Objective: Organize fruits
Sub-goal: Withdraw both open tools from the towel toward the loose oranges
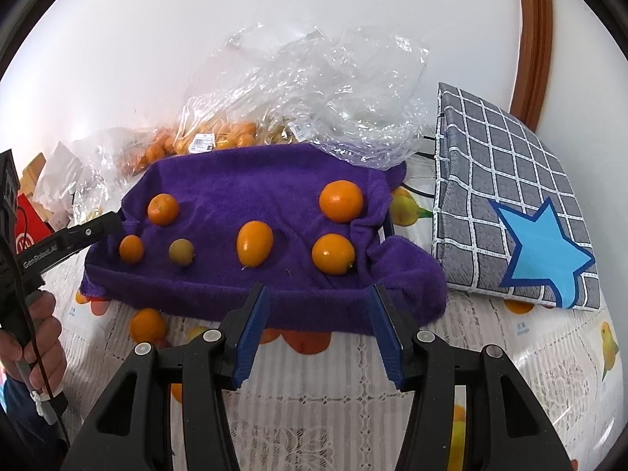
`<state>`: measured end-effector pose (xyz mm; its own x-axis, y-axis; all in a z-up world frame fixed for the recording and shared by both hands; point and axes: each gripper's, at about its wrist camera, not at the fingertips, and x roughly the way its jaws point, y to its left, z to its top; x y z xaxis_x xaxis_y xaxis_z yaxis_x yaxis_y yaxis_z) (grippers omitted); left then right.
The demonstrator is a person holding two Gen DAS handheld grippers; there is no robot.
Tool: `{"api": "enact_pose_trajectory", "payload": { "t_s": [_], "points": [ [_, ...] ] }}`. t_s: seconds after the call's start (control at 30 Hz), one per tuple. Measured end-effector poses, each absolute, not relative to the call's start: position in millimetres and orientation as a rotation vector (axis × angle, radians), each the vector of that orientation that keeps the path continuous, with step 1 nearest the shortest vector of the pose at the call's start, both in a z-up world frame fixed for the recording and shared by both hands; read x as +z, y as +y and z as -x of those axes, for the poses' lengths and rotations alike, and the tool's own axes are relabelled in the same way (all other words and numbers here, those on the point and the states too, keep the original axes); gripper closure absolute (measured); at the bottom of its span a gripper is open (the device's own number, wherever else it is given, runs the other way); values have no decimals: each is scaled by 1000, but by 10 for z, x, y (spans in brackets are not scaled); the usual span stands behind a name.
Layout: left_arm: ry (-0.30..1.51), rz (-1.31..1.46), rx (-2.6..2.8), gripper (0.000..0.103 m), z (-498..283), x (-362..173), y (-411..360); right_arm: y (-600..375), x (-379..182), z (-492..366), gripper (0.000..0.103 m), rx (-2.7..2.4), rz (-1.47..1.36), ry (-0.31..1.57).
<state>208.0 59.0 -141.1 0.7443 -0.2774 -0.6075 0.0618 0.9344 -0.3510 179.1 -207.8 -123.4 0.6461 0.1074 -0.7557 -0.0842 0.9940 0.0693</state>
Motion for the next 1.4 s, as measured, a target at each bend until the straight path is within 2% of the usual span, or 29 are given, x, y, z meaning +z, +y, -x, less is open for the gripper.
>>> {"api": "enact_pose_trajectory", "payload": {
  "t_s": [0.23, 1.13, 1.27, 1.4],
  "points": [
    [700, 307, -176, 57, -1985, -1413, 602, -1976, -1179, -1654, 51, 104, 2, 825],
    [709, 311, -124, 57, -1377, -1593, 861, -1781, -1374, -1493, 51, 231, -14, 868],
    [729, 302, -117, 57, -1304, -1643, 904, -1740, -1413, -1465, 57, 256, -5, 880],
    [741, 290, -113, 57, -1268, -1674, 895, -1698, -1402, -1418, 57, 285, 8, 871]
  ]
}}
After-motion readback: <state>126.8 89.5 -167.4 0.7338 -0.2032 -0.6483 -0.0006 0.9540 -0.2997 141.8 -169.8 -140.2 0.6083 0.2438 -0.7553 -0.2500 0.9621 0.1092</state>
